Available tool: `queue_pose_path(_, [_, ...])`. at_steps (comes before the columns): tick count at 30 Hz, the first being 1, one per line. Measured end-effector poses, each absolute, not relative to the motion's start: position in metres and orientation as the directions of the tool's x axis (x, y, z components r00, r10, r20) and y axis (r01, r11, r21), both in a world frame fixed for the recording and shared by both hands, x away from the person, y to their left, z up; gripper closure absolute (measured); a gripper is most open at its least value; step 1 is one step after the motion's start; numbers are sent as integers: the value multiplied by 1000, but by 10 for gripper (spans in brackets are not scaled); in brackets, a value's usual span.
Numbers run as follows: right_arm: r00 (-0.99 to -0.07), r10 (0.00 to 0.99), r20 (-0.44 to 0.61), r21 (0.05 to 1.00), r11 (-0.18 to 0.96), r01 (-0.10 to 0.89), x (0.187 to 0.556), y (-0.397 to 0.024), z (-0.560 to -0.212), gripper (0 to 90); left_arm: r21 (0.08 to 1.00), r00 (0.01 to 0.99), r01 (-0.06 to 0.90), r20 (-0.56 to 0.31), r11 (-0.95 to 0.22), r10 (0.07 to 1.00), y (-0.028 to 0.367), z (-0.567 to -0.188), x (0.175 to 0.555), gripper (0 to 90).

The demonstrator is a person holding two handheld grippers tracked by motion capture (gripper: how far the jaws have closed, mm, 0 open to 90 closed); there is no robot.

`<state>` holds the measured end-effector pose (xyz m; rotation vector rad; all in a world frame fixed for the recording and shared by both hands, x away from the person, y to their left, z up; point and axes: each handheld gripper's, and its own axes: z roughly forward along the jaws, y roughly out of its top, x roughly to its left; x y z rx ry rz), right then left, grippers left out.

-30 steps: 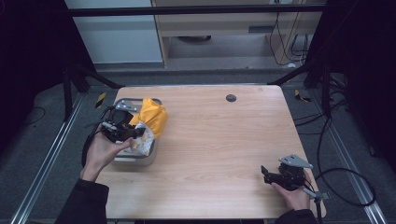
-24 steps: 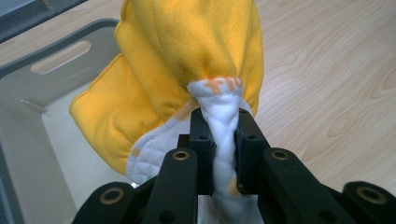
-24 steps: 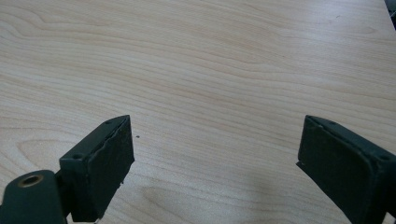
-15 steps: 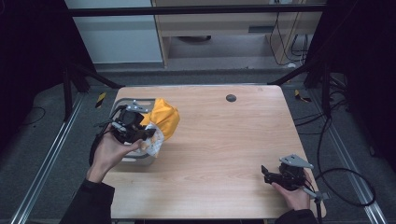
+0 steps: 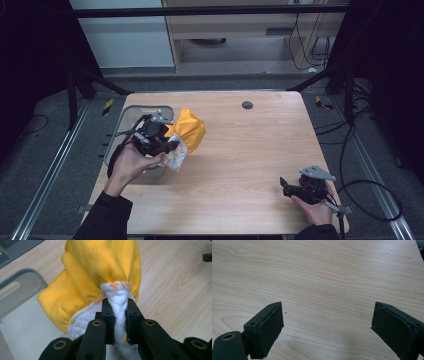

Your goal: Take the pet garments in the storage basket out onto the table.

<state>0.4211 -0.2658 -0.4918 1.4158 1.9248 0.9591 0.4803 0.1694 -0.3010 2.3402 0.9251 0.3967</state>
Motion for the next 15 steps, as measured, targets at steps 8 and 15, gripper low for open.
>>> queue_pose_path(8, [-284, 958, -22, 809, 184, 558, 421, -266, -492, 103, 611, 736, 510, 54, -606, 674, 156, -308, 481, 804])
queue_pose_path(15, [-285, 958, -22, 809, 185, 558, 421, -266, -492, 103, 598, 760, 499, 46, -627, 648, 145, -317, 482, 804])
